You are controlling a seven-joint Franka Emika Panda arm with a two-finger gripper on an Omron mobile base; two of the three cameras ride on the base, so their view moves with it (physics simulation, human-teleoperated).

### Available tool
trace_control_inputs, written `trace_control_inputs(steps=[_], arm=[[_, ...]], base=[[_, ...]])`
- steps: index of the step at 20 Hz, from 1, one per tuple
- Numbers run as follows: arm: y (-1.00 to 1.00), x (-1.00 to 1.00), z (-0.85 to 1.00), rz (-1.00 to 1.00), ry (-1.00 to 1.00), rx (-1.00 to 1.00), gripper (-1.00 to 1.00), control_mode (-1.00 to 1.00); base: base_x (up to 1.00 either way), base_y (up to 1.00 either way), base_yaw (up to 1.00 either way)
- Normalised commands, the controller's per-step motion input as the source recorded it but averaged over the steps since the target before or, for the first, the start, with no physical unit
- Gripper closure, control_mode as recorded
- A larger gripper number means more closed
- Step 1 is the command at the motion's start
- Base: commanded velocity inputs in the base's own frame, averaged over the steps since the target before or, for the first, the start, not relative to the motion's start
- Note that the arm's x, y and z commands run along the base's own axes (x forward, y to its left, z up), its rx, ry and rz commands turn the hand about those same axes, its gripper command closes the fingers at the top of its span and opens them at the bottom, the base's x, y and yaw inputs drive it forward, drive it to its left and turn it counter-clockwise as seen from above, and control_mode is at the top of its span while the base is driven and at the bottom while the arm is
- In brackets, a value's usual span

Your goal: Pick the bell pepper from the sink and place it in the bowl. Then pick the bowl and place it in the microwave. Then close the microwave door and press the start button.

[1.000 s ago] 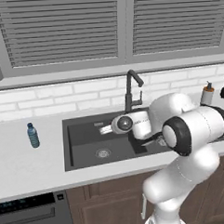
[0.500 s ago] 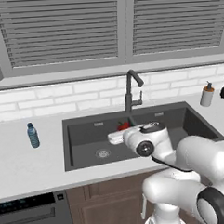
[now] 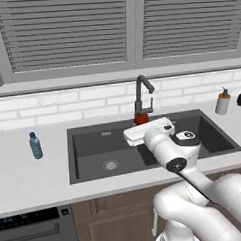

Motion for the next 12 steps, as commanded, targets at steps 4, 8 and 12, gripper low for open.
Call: trace_control_inputs(steps=[4,8,12], arm=[[0.00,-0.70,1.00,-0.01,-0.01,0.04,1.00,-1.00],[-0.03,-0.72,1.00,-0.03,0.04,0.00,1.00,-1.00],[-0.32,-0.67,1.00,-0.11,0.28,0.03,1.00,-1.00]], base=[[0.00,0.00,0.00],[0.00,0.00,0.00],[0.00,0.00,0.00]])
